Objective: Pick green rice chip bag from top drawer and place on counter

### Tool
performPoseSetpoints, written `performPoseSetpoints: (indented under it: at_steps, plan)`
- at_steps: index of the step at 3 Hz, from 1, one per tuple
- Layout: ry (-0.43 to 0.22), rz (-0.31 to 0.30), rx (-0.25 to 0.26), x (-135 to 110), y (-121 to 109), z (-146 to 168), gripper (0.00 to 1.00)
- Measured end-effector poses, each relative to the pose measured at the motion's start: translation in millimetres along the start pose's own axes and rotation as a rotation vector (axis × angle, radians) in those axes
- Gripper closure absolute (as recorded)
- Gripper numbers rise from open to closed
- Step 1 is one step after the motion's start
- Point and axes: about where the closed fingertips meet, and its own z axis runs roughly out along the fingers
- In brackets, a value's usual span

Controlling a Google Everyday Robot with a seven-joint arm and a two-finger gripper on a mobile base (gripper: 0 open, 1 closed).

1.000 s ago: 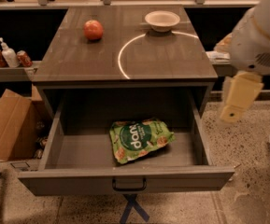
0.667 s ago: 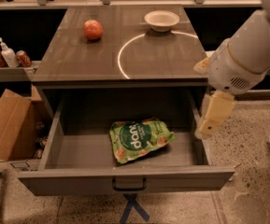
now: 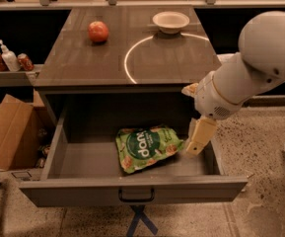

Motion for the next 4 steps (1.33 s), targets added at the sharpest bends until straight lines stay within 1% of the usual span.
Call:
performPoseSetpoints:
  at_steps: [1,2,4]
  plan:
    - [0.038,-0.035,-0.028,-1.6,-10.9,39.9,0.0]
    - [0.054,-0.056,-0.052,-3.3,-23.8,73.1,0.0]
    - [0.108,-0.09,-0.071,-25.7,-48.4,115.7,0.0]
